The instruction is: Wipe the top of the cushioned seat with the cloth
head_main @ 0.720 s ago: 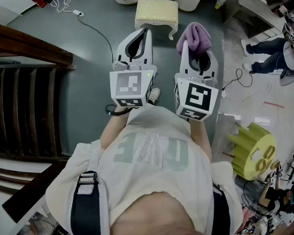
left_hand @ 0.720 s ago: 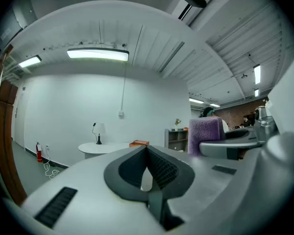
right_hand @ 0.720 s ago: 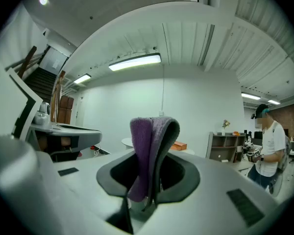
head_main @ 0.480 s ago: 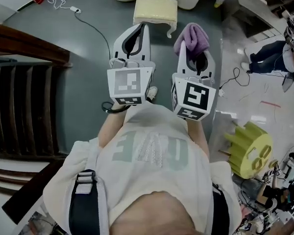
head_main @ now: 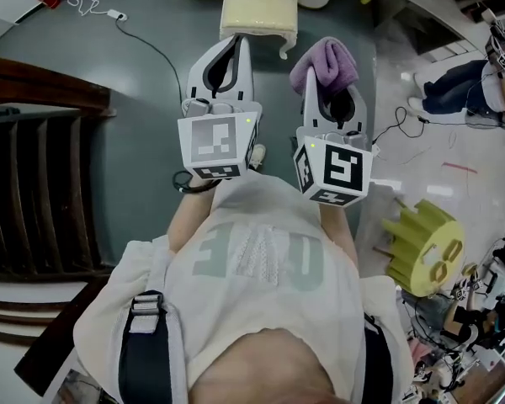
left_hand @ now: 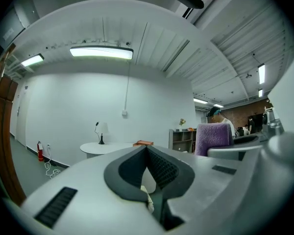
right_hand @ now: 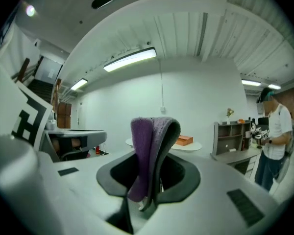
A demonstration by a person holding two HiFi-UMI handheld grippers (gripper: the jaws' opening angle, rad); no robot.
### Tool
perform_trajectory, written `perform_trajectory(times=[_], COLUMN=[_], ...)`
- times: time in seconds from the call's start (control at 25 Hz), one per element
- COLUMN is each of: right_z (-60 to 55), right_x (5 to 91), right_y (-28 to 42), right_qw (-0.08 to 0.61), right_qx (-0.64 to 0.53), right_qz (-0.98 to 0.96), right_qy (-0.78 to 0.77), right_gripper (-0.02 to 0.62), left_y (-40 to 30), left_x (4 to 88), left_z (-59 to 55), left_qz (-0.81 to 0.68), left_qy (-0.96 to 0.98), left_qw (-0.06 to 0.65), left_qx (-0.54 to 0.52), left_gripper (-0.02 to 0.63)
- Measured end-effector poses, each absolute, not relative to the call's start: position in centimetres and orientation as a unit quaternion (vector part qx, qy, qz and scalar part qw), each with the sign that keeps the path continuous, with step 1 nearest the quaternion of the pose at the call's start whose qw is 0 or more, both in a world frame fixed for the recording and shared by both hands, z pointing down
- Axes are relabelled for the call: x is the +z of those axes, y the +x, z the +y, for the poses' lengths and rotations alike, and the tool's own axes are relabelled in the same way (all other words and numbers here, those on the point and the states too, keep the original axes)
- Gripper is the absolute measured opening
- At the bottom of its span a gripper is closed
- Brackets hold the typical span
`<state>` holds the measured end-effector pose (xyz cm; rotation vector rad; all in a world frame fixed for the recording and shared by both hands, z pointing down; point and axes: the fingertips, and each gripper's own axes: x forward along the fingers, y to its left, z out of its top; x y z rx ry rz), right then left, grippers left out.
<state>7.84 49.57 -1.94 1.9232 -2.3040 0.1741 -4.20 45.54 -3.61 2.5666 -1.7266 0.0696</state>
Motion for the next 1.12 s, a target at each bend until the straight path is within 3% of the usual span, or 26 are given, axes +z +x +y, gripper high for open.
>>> perform_trajectory(times=[0.76,1.12], right_z=[41.1,32.4], right_x=[0.9,1.8], right_y=[6.5,7.2], right_qw=[0.080,0.058], right_qx=[0.076,0.073], right_qz=[-0.773,-0.799], right_qy=[0.625,0.594], right_gripper=[0.095,0.095], left_y=[-11.5,-10.5], left_x=[-1.6,-0.7], left_z=[36.2,31.0], left_qz=[-0.621,-0.642], left_qy=[0.783,0.766], left_qw=[0.034,0.043], left_qx=[0.008,0.009], left_gripper=[0.006,0.006])
